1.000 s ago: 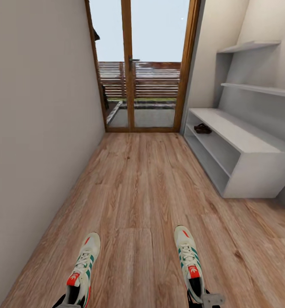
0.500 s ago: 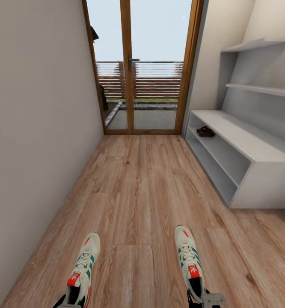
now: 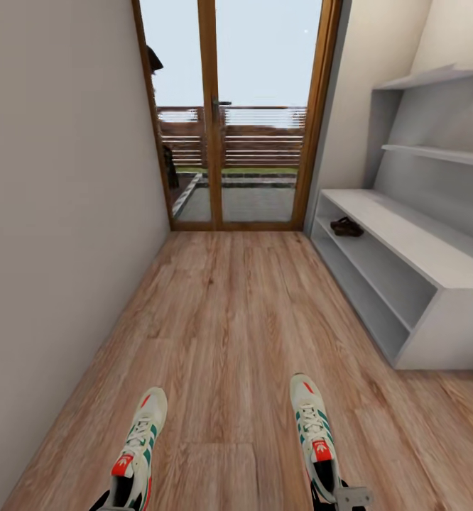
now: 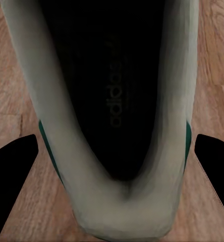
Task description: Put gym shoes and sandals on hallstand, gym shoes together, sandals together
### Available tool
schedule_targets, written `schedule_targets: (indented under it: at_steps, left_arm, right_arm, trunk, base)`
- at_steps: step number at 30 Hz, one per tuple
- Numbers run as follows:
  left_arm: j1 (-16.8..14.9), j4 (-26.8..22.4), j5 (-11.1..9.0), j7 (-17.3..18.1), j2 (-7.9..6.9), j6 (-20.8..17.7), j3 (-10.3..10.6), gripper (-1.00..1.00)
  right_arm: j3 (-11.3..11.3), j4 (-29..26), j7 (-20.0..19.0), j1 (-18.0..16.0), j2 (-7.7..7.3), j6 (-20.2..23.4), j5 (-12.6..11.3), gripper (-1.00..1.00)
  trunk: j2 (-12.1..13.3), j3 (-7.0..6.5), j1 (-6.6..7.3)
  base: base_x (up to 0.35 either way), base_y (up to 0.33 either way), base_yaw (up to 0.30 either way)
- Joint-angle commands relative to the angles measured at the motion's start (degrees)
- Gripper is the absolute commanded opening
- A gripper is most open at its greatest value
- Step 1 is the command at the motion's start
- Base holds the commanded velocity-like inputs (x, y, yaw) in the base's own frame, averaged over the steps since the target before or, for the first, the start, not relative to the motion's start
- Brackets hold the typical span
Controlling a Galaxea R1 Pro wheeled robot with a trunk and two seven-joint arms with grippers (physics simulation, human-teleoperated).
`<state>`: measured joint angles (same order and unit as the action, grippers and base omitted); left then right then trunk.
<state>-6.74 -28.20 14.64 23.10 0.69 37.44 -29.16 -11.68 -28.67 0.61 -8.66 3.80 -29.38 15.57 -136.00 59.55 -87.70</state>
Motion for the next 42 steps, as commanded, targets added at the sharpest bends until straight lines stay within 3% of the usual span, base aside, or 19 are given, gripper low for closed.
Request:
schedule_targets:
  at_steps: [1, 42]
  left_arm:
    - [-0.07, 0.06, 0.36, 0.36, 0.06, 0.18, -0.51, -1.00]
    - [-0.08, 0.69, 0.30, 0.36, 0.01, 0.18, -0.58, -1.00]
  right_arm:
    - [-0.38, 0.02, 0.10, -0.04, 0.07, -0.19, 0.60, -1.00]
    - [-0.45, 0.10, 0.27, -0.04, 0.12, -0.15, 0.60, -1.00]
  trunk:
    - [-0.02, 0.04, -0.02]
    - [-0.02, 0.01, -0.02]
  base:
    - [0.338, 0.000, 0.000]
    - [0.338, 0.014, 0.000]
